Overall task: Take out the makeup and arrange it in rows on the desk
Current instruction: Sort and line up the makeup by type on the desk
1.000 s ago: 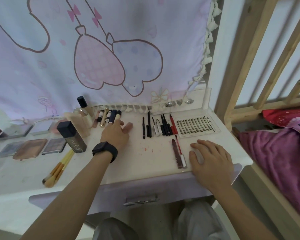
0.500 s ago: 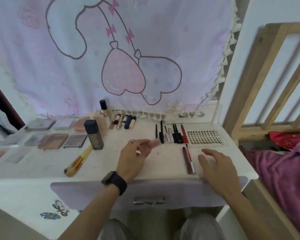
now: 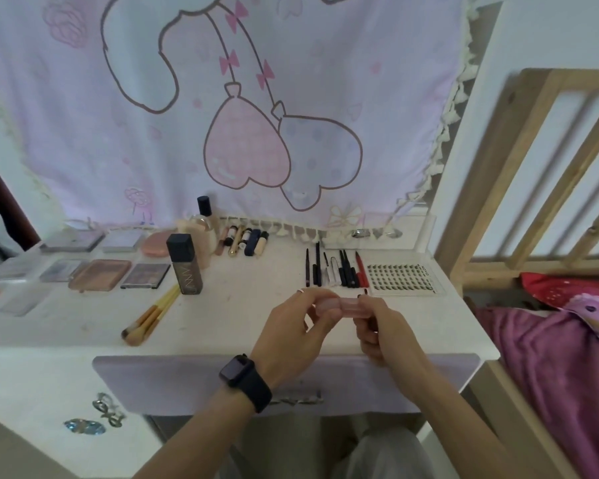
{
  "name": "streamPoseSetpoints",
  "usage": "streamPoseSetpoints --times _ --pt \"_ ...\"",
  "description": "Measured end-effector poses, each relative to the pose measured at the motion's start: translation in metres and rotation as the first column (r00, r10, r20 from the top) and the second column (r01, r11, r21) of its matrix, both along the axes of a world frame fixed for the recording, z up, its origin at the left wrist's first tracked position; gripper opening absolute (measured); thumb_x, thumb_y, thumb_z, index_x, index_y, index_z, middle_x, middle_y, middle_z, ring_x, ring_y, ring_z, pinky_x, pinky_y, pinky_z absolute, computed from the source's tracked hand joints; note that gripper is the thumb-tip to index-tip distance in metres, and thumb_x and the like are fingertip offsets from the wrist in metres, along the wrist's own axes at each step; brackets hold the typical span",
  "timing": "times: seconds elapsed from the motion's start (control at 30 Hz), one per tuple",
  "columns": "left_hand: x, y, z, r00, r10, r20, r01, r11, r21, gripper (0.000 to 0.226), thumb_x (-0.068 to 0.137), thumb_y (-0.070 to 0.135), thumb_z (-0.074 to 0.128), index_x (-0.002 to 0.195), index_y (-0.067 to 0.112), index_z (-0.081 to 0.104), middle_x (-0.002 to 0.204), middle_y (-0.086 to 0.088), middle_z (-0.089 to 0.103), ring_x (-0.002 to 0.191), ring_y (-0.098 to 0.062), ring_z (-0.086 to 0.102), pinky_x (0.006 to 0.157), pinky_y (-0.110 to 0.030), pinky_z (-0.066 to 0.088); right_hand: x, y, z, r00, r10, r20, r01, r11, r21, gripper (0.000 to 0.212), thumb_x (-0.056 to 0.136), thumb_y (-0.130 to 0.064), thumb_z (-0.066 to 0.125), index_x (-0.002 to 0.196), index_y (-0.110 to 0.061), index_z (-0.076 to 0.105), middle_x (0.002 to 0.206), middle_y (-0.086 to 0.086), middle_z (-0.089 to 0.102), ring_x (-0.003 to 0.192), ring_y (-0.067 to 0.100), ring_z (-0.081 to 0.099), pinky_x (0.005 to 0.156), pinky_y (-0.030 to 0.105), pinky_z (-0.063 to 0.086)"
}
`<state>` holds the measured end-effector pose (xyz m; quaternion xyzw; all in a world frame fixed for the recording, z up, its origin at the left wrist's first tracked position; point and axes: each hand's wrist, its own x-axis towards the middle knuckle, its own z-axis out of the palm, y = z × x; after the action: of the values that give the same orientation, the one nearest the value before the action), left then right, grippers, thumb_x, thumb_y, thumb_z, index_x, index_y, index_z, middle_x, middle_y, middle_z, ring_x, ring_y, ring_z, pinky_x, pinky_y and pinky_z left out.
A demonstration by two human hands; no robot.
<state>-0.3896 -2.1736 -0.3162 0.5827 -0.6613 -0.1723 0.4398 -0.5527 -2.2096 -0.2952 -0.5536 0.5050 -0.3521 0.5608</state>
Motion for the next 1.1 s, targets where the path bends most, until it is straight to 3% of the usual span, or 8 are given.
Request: streamPoseSetpoints --times 0.2,0.37,0.47,0.7,0.8,0.9,1.0,1.1 --pt "-0.011 0.001 -0.001 0.994 0.005 -0.105 -0.004 1.000 0.007 0.036 0.092 0.057 0.041 0.113 0.033 0.058 0.096 0.018 0.065 0.087 0.000 0.059 0.071 -0.013 0.046 0.010 0.003 0.012 0.997 0.042 -0.059 -0.045 0.998 -0.053 0.064 0.104 -0.054 0.036 0.058 -0.027 0.072 0.047 -0.006 0.030 0.042 0.008 0.025 0.042 0.021 0.024" --pt "-0.022 -0.005 0.008 0.915 0.000 -0.404 0.045 0.994 0.101 0.013 0.094 0.040 0.064 0.105 0.035 0.069 0.102 0.016 0.071 0.096 -0.006 0.065 0.087 -0.033 0.055 0.018 0.009 0.009 0.978 -0.005 0.208 -0.026 0.989 0.146 0.060 0.101 -0.062 0.034 0.078 -0.017 0.066 0.053 -0.005 0.029 0.044 0.009 0.024 0.043 0.024 0.019" --pt "-0.022 -0.007 0.007 0.890 0.014 -0.456 0.045 0.992 0.119 0.012 0.093 0.034 0.066 0.103 0.029 0.073 0.099 0.014 0.074 0.099 -0.006 0.066 0.092 -0.038 0.054 0.022 0.009 0.004 0.994 0.047 0.097 -0.061 0.988 0.140 0.065 0.100 -0.066 0.024 0.083 -0.015 0.060 0.054 -0.006 0.031 0.044 0.009 0.024 0.043 0.024 0.019" --pt "0.002 -0.007 0.013 0.992 0.048 -0.114 -0.032 0.990 0.135 0.013 0.091 0.039 0.068 0.102 0.035 0.063 0.097 0.020 0.066 0.092 0.007 0.059 0.077 -0.017 0.048 0.003 -0.011 0.005 0.970 0.010 -0.244 -0.061 0.977 -0.205 0.071 0.082 -0.088 0.027 0.080 -0.028 0.065 0.071 -0.012 0.059 0.063 0.008 0.050 0.066 0.032 0.043" --pt "0.011 -0.008 0.013 0.998 -0.010 0.058 0.004 0.996 0.088 0.020 0.090 0.043 0.067 0.109 0.036 0.063 0.103 0.020 0.057 0.095 0.004 0.054 0.078 -0.012 0.044 0.005 -0.006 0.022 0.942 0.121 -0.313 -0.220 0.927 -0.304 0.058 0.099 -0.066 0.027 0.079 -0.043 0.076 0.062 -0.030 0.056 0.060 -0.007 0.051 0.069 0.021 0.036" --pt "0.013 -0.009 0.010 0.991 -0.019 0.130 0.010 0.998 0.065 0.033 0.094 0.058 0.047 0.114 0.035 0.060 0.104 0.019 0.059 0.096 0.001 0.055 0.081 -0.019 0.048 0.011 -0.007 0.023 0.955 0.116 -0.271 -0.202 0.928 -0.314 0.057 0.104 -0.050 0.036 0.057 -0.051 0.067 0.052 -0.018 0.051 0.047 -0.004 0.046 0.063 0.022 0.032" --pt "0.005 -0.006 0.007 0.999 -0.028 0.023 0.027 0.999 0.035 0.054 0.095 0.069 0.025 0.111 0.028 0.056 0.105 0.013 0.069 0.096 -0.003 0.064 0.082 -0.032 0.056 0.020 -0.006 0.016 0.979 0.071 -0.191 -0.127 0.945 -0.300 0.063 0.104 -0.046 0.040 0.044 -0.040 0.059 0.049 -0.010 0.043 0.044 0.002 0.038 0.063 0.028 0.035" --pt "-0.004 -0.003 0.009 0.985 -0.036 -0.171 0.045 0.998 0.050 0.048 0.099 0.060 0.026 0.101 0.025 0.059 0.099 0.014 0.070 0.092 0.006 0.064 0.081 -0.022 0.053 0.024 -0.002 0.010 0.991 0.023 -0.134 -0.070 0.932 -0.356 0.064 0.106 -0.035 0.040 0.047 -0.039 0.063 0.050 -0.019 0.058 0.055 -0.006 0.055 0.065 0.016 0.036"
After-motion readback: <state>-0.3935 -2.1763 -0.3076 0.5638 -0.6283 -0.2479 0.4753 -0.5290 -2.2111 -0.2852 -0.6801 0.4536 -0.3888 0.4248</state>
